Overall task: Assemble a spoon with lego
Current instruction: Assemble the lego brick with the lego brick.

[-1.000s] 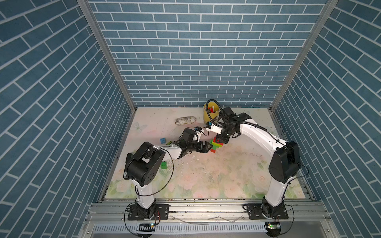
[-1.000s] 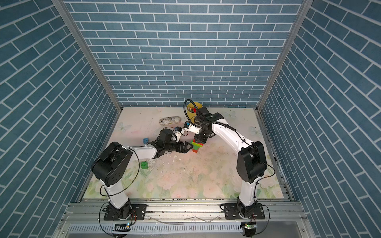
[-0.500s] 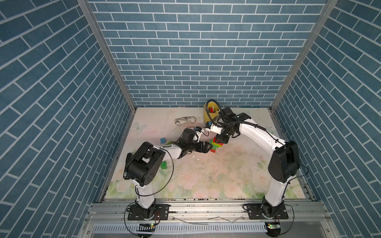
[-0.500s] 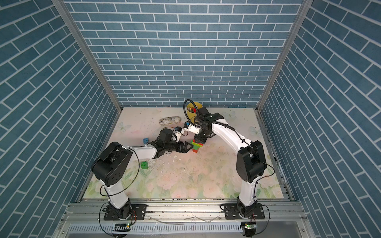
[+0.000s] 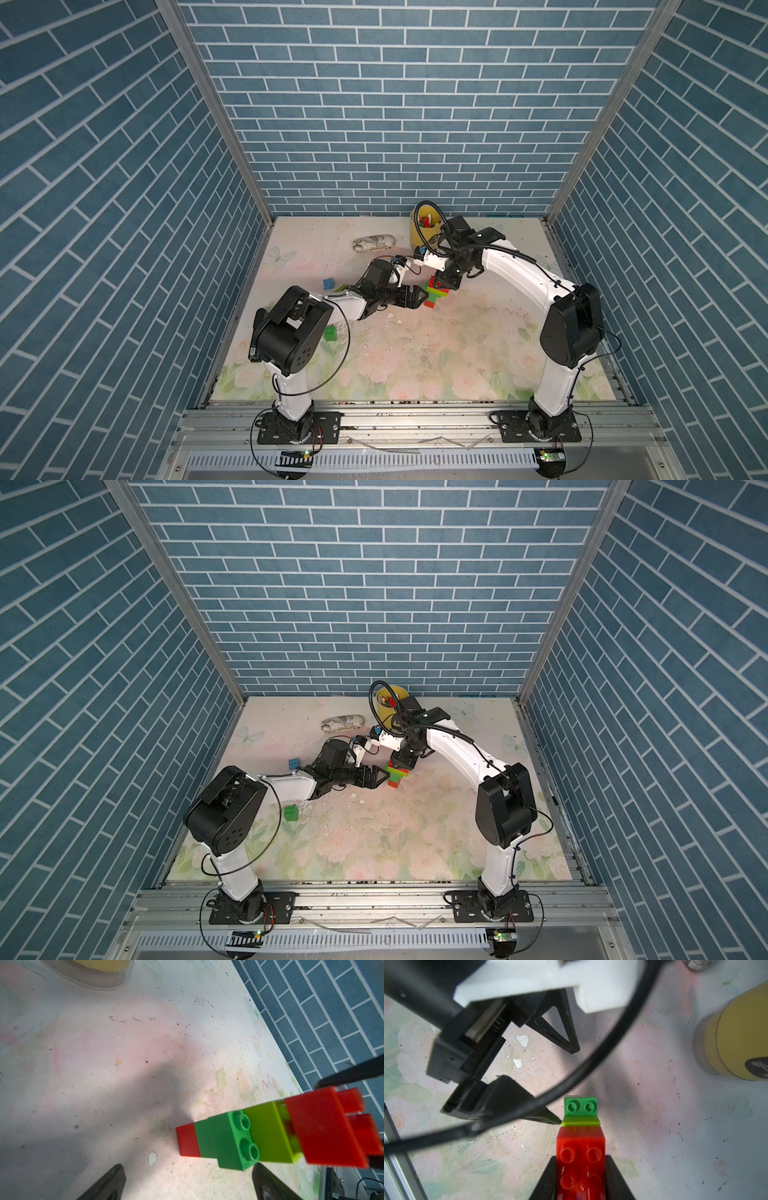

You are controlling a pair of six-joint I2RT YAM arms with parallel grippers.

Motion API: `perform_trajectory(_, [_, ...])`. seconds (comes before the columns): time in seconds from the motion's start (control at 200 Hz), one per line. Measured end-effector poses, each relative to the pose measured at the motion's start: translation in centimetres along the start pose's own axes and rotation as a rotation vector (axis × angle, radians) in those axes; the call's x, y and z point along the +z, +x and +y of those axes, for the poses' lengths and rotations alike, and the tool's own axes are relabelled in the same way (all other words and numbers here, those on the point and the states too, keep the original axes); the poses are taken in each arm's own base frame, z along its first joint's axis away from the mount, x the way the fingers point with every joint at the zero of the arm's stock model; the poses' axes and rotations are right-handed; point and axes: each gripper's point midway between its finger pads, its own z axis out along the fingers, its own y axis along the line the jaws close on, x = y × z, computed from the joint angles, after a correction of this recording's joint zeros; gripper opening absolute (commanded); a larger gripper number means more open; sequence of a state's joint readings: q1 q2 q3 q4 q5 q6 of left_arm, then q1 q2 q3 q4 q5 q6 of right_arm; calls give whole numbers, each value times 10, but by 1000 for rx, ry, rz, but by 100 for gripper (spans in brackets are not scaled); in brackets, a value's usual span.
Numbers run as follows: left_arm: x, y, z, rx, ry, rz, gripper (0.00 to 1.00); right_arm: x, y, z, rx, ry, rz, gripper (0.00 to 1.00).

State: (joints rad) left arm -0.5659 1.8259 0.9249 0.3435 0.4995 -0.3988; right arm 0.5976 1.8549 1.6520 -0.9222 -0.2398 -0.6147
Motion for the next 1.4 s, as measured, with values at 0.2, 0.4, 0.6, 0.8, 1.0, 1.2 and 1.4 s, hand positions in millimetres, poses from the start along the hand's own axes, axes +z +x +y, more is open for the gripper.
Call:
perform_trajectory(0.2, [0,0,1,-7,-1,-1,97,1,0,0,-11,-9,-5,0])
perform_trajectory(0.4, [0,0,1,-9,1,0,97,5,0,-1,-7,-28,-2,0])
perform_trajectory(0.6, [0,0,0,-10,3,0,97,5,0,-1,-7,-30,1,0])
perform_trajectory(0.8, [-1,0,0,-11,8,2,97,7,1,0,-4,-39,-4,0])
perform_trajectory(1.0, [-1,0,-1,-12,11,3,97,8,1,-2,8,-57,-12,0])
perform_trajectory(1.2, [-1,0,-1,-12,11,4,97,7,0,-2,8,-59,-5,2])
perform_trajectory(1.4, [-1,0,-1,-12,11,4,97,6,-1,-3,10,-62,4,27])
